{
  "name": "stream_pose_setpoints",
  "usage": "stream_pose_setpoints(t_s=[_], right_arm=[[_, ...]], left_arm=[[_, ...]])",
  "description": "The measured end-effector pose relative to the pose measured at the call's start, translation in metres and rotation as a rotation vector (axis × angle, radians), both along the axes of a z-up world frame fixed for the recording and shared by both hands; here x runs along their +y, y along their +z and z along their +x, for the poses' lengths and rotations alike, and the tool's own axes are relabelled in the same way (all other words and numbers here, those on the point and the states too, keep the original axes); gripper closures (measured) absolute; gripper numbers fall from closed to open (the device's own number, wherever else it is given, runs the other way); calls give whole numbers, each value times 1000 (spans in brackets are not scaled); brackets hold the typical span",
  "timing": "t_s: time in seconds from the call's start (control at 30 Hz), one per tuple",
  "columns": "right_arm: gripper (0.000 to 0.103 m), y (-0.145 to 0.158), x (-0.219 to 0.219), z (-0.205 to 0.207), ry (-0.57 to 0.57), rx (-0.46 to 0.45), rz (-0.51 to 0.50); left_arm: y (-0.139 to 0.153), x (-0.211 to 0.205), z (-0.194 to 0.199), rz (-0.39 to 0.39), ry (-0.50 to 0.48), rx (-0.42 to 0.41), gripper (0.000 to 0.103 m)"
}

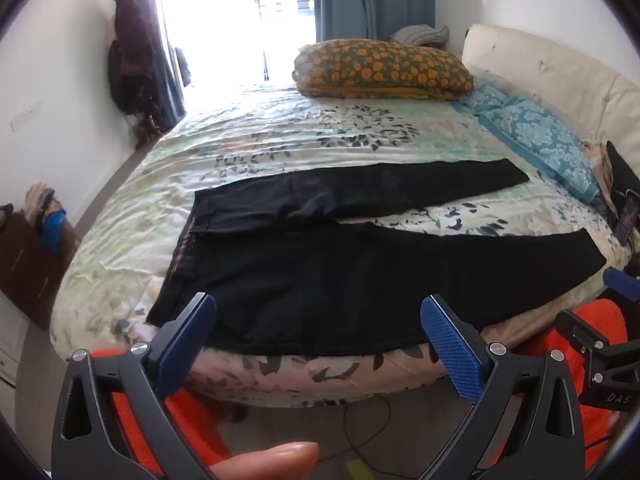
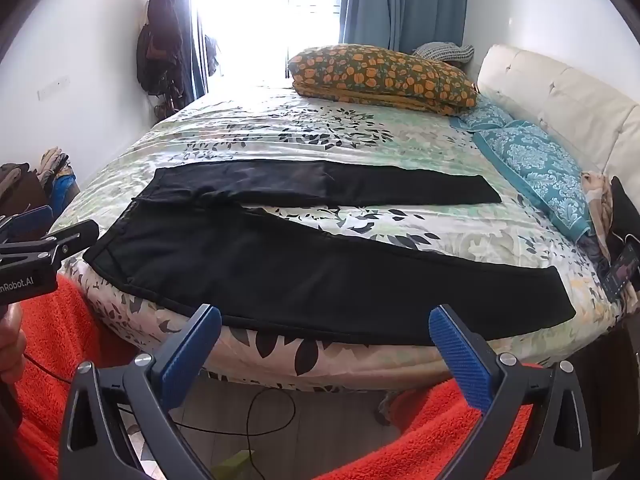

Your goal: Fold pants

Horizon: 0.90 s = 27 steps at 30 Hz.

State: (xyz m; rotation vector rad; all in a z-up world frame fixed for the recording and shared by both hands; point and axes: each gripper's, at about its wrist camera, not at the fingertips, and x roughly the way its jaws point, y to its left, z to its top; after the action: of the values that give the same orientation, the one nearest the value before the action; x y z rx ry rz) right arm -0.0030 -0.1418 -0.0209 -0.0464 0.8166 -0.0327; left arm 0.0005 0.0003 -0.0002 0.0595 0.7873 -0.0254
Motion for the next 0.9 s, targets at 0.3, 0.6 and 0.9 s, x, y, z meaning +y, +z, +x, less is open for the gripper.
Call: stream_pose_setpoints(t_s=[0.3,0.6,0.9], right_arm=[[0,-10,5,4,20,43,8],[0,-6,-1,4,3,11,41],[0,2,-19,2,-75,-58,141]], left_arm=[[-1,-3,-1,14,-12,2,1],[-3,-3,-6,31,-18,-12,1],[-3,0,-6,28,-5,-8,1]])
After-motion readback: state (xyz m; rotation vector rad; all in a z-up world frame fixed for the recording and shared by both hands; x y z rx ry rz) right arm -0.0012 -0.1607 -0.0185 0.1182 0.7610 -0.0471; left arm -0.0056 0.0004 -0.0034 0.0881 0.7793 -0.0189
